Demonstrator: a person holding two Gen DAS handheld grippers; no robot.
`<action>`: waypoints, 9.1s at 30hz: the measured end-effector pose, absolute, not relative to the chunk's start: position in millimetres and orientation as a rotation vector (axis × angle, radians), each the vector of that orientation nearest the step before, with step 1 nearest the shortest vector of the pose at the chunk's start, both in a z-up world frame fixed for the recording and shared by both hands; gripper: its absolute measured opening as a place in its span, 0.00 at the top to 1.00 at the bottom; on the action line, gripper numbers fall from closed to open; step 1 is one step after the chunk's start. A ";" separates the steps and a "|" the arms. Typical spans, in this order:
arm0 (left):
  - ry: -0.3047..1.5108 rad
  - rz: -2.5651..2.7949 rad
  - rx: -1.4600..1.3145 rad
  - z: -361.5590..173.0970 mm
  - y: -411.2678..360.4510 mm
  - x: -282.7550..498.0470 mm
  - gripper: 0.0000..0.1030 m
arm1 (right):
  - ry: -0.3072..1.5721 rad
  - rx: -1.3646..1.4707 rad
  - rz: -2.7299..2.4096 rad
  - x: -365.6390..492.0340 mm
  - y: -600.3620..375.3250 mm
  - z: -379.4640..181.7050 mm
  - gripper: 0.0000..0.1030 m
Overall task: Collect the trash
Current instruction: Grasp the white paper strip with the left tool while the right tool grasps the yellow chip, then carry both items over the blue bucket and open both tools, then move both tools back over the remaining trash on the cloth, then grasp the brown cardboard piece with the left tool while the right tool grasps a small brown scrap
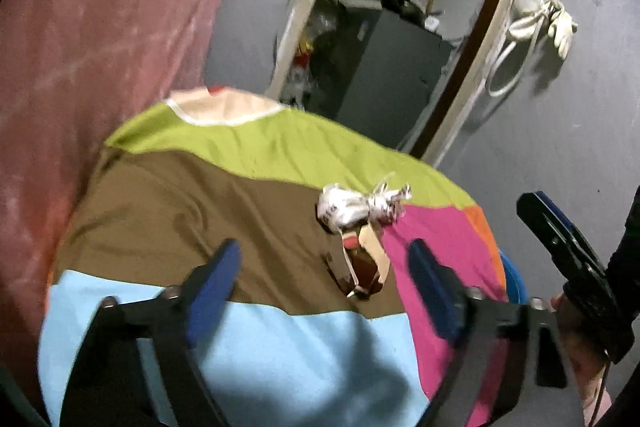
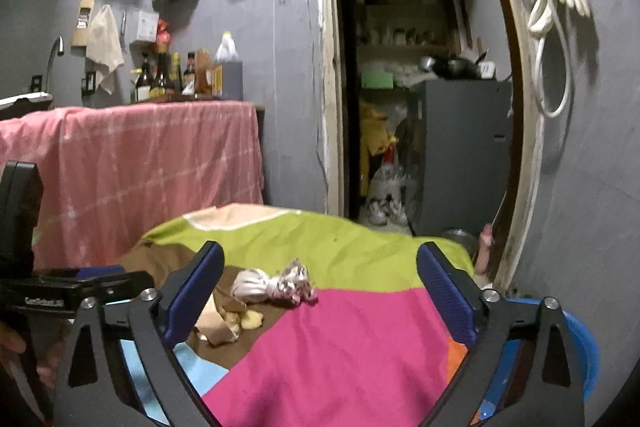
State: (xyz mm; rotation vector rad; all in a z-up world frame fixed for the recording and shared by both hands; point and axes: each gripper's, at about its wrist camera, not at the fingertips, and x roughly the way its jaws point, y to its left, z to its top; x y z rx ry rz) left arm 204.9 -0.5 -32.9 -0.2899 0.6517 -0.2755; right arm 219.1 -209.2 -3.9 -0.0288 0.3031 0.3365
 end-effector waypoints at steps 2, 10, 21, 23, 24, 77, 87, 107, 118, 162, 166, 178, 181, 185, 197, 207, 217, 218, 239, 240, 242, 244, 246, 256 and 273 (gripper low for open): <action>0.687 -0.289 -0.300 -38.7 -2.0 211.0 0.36 | 0.331 -0.024 0.345 224.6 -209.4 -9.7 0.14; 0.764 -0.335 -0.303 -48.6 -10.3 225.6 0.56 | 0.412 -0.031 0.353 240.5 -206.1 -25.1 0.16; 0.831 -0.387 -0.358 -57.7 -11.7 242.5 0.62 | 0.520 -0.034 0.379 258.6 -206.5 -43.5 0.16; 0.839 -0.391 -0.362 -58.5 -13.8 245.4 0.62 | 0.526 -0.032 0.379 259.8 -206.2 -45.5 0.16; 0.841 -0.393 -0.361 -58.5 -14.8 246.6 0.65 | 0.529 -0.032 0.379 260.6 -206.8 -45.4 0.16; 0.785 -0.247 -0.418 -40.2 32.6 213.6 0.99 | 0.798 -0.240 0.598 289.9 -125.9 -82.8 0.78; 0.640 -0.261 -0.319 -17.6 3.4 193.6 0.99 | 0.526 -0.143 0.512 237.2 -168.6 -36.6 0.79; 0.617 -0.101 -0.079 -11.3 -43.6 192.4 0.98 | 0.372 -0.079 0.436 195.2 -220.0 5.5 0.79; 0.505 -0.121 -0.142 -4.8 -32.0 169.4 0.98 | 0.315 -0.067 0.409 186.2 -222.9 -4.2 0.79; 0.322 -0.480 -0.094 15.0 -293.6 198.8 0.98 | 0.148 0.015 -0.042 142.7 -438.4 2.5 0.78; 0.407 -0.466 -0.090 -2.7 -297.0 209.4 0.98 | 0.210 0.038 -0.031 156.4 -443.0 -15.1 0.77; 0.608 -0.457 -0.092 -40.3 -306.3 239.1 0.98 | 0.334 0.089 -0.007 183.1 -451.9 -45.0 0.77; 0.652 -0.455 -0.097 -45.5 -307.5 247.8 0.97 | 0.362 0.105 -0.010 187.8 -455.3 -49.6 0.77; 0.679 -0.456 -0.090 -49.1 -307.5 250.1 0.94 | 0.383 0.122 -0.011 191.5 -459.9 -53.2 0.77; 0.663 -0.467 -0.183 -31.1 -288.1 250.3 0.74 | 0.361 0.127 -0.019 187.2 -460.2 -38.3 0.69; 0.460 -0.434 -0.222 29.5 -222.7 211.3 0.39 | 0.192 0.081 -0.003 153.1 -428.5 23.3 0.43; 0.296 -0.337 -0.223 72.1 -140.6 173.4 0.07 | 0.043 0.066 0.061 128.0 -366.3 68.8 0.07; 0.279 -0.322 -0.223 74.4 -133.5 168.7 0.07 | 0.035 0.068 0.066 127.2 -361.4 70.8 0.05; 0.377 -0.103 -0.157 13.9 21.9 162.3 0.02 | 0.177 -0.026 0.266 150.0 -213.6 20.4 0.00; 0.400 -0.109 -0.153 8.1 24.3 166.4 0.02 | 0.202 -0.027 0.281 153.2 -209.0 15.3 0.00; 0.438 -0.123 -0.156 -0.5 29.8 175.1 0.02 | 0.256 -0.031 0.305 159.1 -202.3 4.7 0.00; 0.479 -0.136 -0.165 -9.4 33.2 183.7 0.02 | 0.317 -0.044 0.325 165.0 -196.8 -6.0 0.00; 0.513 -0.145 -0.177 -17.0 34.9 191.6 0.02 | 0.374 -0.053 0.342 172.0 -192.3 -15.0 0.05; 0.678 -0.184 -0.118 -45.5 18.1 220.3 0.02 | 0.631 -0.049 0.425 196.2 -181.0 -59.5 0.34; 0.775 -0.255 -0.203 -59.1 15.3 263.2 0.40 | 0.760 -0.071 0.527 208.6 -167.3 -78.8 0.79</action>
